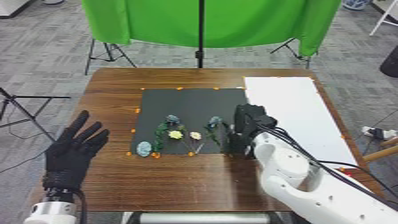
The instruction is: Arrange flowers
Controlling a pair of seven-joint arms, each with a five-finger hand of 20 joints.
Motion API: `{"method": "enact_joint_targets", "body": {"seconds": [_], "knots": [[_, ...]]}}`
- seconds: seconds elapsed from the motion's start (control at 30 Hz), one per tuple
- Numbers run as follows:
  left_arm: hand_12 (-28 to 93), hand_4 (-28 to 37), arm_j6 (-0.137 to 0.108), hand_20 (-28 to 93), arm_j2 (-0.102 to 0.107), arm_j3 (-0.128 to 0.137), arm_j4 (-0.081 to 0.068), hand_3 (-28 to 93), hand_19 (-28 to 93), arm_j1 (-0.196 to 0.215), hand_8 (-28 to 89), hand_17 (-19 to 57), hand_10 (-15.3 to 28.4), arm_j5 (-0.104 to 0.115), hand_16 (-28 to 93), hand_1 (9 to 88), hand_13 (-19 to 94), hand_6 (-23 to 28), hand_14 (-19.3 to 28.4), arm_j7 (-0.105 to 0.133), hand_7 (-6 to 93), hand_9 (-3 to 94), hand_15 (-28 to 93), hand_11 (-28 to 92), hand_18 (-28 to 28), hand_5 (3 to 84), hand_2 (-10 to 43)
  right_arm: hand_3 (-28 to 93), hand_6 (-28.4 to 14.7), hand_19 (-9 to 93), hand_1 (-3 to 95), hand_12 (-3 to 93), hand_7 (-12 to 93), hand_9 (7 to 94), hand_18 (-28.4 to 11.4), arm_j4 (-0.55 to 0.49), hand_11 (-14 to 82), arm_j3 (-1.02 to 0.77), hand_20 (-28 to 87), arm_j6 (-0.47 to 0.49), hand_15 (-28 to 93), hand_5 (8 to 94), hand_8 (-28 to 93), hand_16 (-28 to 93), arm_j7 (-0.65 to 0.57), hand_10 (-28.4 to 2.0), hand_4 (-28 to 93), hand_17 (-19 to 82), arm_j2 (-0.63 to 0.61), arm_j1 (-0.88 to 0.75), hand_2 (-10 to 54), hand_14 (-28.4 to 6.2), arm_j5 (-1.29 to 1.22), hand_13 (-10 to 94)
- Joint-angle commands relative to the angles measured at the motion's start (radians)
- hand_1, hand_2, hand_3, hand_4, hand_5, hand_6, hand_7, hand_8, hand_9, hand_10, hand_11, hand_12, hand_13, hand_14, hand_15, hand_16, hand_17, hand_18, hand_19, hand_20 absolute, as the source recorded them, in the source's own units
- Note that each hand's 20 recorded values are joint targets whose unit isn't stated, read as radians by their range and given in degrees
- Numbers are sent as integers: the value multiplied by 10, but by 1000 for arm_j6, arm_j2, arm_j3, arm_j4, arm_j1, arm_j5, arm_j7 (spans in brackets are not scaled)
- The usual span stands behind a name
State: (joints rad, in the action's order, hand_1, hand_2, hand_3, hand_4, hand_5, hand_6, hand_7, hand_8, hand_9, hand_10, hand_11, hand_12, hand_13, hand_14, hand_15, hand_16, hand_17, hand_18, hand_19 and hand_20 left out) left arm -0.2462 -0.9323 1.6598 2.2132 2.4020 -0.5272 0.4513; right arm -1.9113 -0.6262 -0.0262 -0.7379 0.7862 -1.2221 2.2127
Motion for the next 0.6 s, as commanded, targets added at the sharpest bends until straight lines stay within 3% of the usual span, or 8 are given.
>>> {"method": "enact_joint_targets", "body": {"seconds": [0.03, 0.07, 0.1, 0.27, 0.33, 0.37, 0.57, 0.6], "knots": [[95, -282, 3, 46, 0, -11, -7, 780, 576, 7, -105, -89, 183, 10, -80, 205, 212, 54, 269, 4, 115, 295, 415, 183, 284, 312, 61, 735, 13, 785, 482, 328, 160, 835, -194, -49, 186, -30, 375, 57, 610, 743, -33, 209, 42, -85, -283, 211, -29, -34, -95, -78, 29, 650], [95, -282, 5, 46, -8, -8, -7, 785, 576, 3, -105, -89, 183, -1, -80, 209, 212, 54, 269, -9, 114, 295, 415, 183, 284, 312, 60, 742, 13, 781, 471, 315, 159, 816, -195, -56, 211, -44, 383, 67, 624, 734, -46, 196, 41, -89, -283, 204, -31, -44, -95, -84, 21, 640], [95, -282, 4, 46, -1, -12, -8, 792, 576, 7, -105, -89, 183, 3, -80, 212, 212, 54, 270, 3, 114, 295, 415, 182, 284, 312, 60, 748, 13, 777, 461, 303, 161, 802, -196, -62, 236, -60, 389, 84, 635, 730, -62, 183, 51, -92, -283, 197, -35, -52, -95, -88, 10, 636], [96, -278, 4, 46, -11, -5, -6, 796, 576, 13, -105, -89, 184, -2, -80, 219, 212, 54, 269, -7, 114, 295, 414, 182, 284, 313, 61, 814, 4, 755, 395, 220, 166, 671, -210, -129, 417, -224, 424, 153, 731, 676, -130, 140, 103, -117, -283, 156, -40, -179, -95, -117, 1, 556], [96, -278, 11, 46, -22, -3, -8, 795, 576, 7, -104, -89, 184, -12, -80, 220, 211, 54, 269, -23, 114, 296, 413, 182, 284, 313, 61, 830, 3, 752, 379, 203, 162, 648, -212, -176, 433, -289, 429, 142, 738, 661, -131, 138, 95, -128, -283, 147, -51, -240, -95, -125, -21, 539], [96, -278, 4, 46, -13, -5, -7, 794, 577, 15, -104, -89, 184, -4, -80, 220, 211, 55, 269, -9, 113, 296, 413, 182, 284, 313, 60, 833, 1, 751, 374, 199, 159, 640, -213, -193, 434, -318, 431, 136, 741, 651, -131, 139, 99, -131, -283, 144, -50, -264, -95, -126, -18, 534], [96, -278, 13, 45, -25, -4, -10, 795, 577, 9, -104, -89, 183, -13, -80, 220, 211, 54, 269, -29, 112, 296, 414, 182, 284, 313, 58, 830, -6, 743, 360, 184, 148, 613, -217, -246, 428, -404, 439, 85, 748, 627, -126, 136, 84, -143, -283, 129, -41, -319, -95, -136, -106, 510], [96, -279, 7, 45, -19, -1, -7, 796, 577, 20, -104, -89, 183, -9, -80, 220, 211, 54, 270, -21, 113, 296, 414, 182, 284, 313, 57, 828, -7, 743, 361, 183, 148, 613, -217, -238, 427, -393, 441, 112, 749, 625, -125, 135, 99, -143, -283, 129, -30, -301, -95, -137, -99, 510]]}}
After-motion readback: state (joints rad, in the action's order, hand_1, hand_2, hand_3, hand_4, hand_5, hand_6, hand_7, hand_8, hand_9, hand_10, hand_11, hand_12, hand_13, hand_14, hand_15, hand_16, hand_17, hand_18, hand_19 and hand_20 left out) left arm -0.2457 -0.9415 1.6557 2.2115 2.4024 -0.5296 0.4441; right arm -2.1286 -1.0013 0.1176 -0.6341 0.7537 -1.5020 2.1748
